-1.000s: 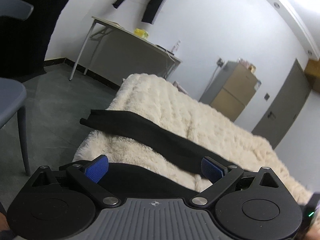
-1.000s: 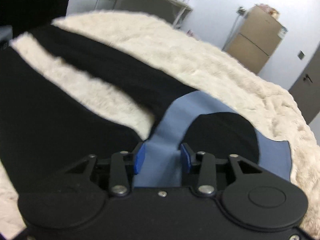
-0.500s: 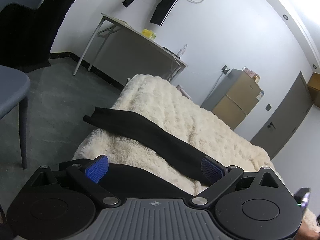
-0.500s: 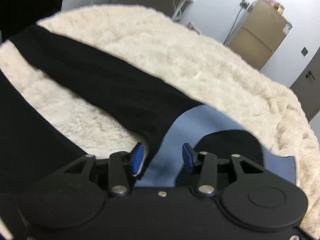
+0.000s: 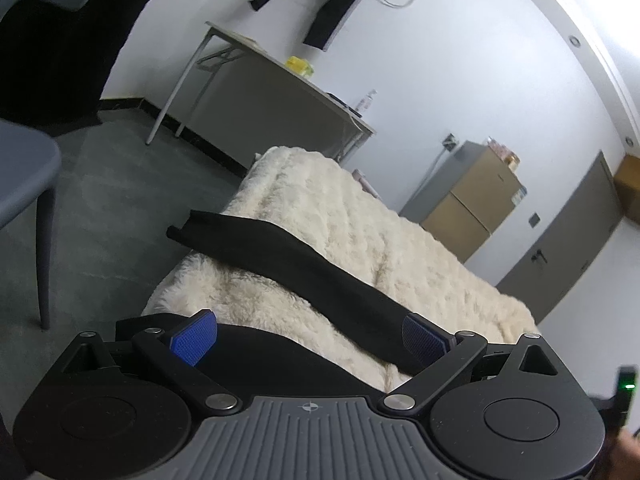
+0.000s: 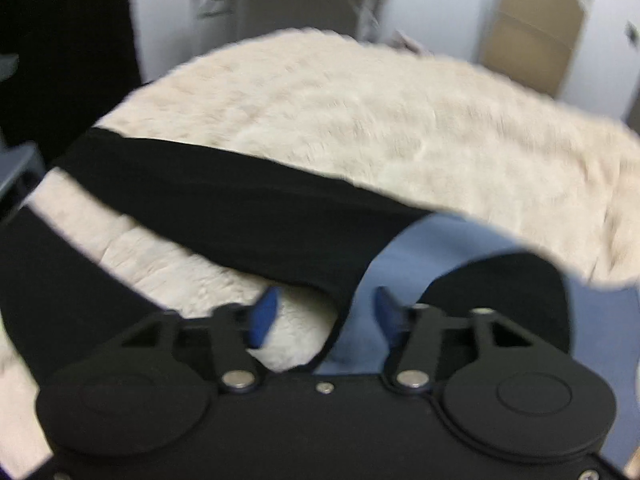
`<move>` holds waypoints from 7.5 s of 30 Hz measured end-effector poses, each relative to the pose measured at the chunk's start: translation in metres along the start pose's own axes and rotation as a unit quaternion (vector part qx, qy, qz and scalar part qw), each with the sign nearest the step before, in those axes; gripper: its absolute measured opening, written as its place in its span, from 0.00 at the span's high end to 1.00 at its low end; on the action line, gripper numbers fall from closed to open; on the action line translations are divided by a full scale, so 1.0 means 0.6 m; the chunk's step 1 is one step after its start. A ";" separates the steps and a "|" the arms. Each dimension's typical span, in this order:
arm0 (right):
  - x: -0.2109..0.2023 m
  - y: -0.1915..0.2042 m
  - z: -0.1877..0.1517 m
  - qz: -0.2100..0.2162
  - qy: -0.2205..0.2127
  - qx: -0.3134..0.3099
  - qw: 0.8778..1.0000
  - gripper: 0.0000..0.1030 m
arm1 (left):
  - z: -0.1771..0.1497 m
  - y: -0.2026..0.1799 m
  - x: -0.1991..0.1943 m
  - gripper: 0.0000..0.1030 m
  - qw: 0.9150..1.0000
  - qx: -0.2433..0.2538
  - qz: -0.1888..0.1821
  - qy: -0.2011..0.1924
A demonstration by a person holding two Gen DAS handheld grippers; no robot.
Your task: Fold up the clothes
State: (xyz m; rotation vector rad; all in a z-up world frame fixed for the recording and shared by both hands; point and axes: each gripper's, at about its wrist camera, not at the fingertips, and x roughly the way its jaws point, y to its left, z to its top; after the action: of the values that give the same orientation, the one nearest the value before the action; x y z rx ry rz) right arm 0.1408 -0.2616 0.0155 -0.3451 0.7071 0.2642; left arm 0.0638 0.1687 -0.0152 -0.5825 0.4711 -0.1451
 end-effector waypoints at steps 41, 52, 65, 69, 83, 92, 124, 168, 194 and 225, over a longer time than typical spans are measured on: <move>-0.058 -0.135 -0.089 -0.136 0.022 -0.492 0.859 0.99 | -0.003 0.002 0.003 0.05 1.000 -0.008 0.012 0.013; 0.158 -0.249 0.005 -0.064 0.148 -0.464 0.871 0.88 | -0.007 -0.007 0.015 0.05 0.999 0.010 0.027 0.025; 0.183 -0.424 0.002 -0.208 0.226 -0.422 0.853 0.29 | -0.017 -0.022 0.042 0.05 0.997 0.044 0.042 0.050; 0.156 -0.437 -0.010 -0.248 0.200 -0.383 0.867 0.28 | -0.021 -0.028 0.047 0.05 0.996 0.057 0.043 0.057; 0.060 -0.027 -0.158 -0.074 -0.094 -0.498 0.859 0.27 | -0.022 -0.030 0.050 0.05 0.996 0.061 0.041 0.060; 0.137 0.029 -0.173 -0.091 -0.091 -0.541 0.831 0.73 | -0.020 -0.031 0.041 0.05 0.996 0.059 0.037 0.048; 0.192 -0.022 0.105 -0.042 -0.003 -0.379 0.925 1.00 | -0.011 -0.020 0.020 0.05 0.999 0.034 0.014 0.023; 0.088 0.145 -0.271 -0.105 -0.341 -0.297 0.886 0.17 | -0.100 -0.130 0.114 0.94 0.893 0.394 0.203 0.076; 0.108 0.131 -0.195 -0.119 -0.355 -0.304 0.876 0.17 | 0.236 0.087 0.349 0.47 0.900 0.273 0.240 0.240; -0.012 0.192 -0.042 -0.002 -0.320 -0.254 0.913 0.00 | 0.074 0.036 -0.010 0.09 0.989 -0.040 0.082 -0.114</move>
State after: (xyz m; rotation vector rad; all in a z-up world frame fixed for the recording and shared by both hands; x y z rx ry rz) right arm 0.0805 -0.1677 -0.0229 -0.7136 -0.0263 0.5303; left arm 0.0791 0.2103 0.0077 -0.6283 0.3010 0.0971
